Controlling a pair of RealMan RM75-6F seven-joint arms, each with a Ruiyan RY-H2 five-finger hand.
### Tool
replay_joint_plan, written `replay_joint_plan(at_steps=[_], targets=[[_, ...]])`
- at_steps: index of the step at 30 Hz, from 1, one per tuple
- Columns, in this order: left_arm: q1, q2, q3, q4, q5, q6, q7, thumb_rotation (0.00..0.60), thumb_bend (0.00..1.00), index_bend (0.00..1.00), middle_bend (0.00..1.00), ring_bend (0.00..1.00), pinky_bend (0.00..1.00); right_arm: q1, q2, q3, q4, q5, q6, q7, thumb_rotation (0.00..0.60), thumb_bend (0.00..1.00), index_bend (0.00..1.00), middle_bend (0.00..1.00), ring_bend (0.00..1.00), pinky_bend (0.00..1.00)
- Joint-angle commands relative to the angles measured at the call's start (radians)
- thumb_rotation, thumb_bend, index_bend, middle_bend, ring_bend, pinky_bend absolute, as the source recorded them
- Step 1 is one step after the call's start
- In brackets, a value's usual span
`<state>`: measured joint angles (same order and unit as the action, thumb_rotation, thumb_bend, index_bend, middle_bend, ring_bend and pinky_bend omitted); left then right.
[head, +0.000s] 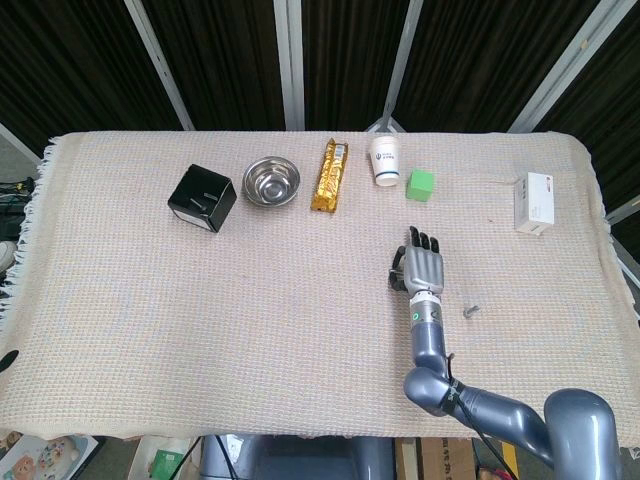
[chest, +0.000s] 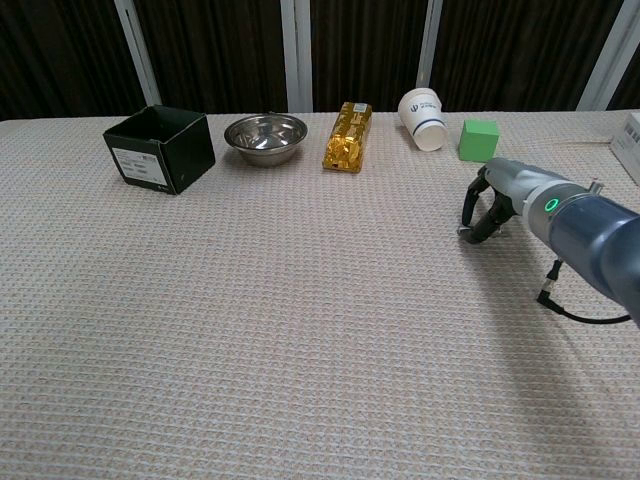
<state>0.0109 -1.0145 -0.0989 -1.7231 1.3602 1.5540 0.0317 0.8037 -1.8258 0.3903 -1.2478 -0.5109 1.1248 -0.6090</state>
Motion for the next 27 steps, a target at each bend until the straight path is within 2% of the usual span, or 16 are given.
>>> replay_joint_plan(at_steps=[1, 27], targets=[[0.000, 0.000, 0.000, 0.000, 0.001, 0.000, 0.000, 0.600, 0.04, 0.12, 0.11, 0.01, 0.01, 0.001, -0.003, 0.001, 0.003, 0.001, -0.001, -0.002, 0.600, 0.37, 0.57, 0.00, 0.00, 0.00], [-0.004, -0.002, 0.002, -0.002, -0.001, -0.005, 0.010, 0.600, 0.04, 0.13, 0.11, 0.01, 0.01, 0.001, -0.007, 0.004, 0.017, 0.022, -0.023, -0.033, 0.600, 0.37, 0.57, 0.00, 0.00, 0.00]])
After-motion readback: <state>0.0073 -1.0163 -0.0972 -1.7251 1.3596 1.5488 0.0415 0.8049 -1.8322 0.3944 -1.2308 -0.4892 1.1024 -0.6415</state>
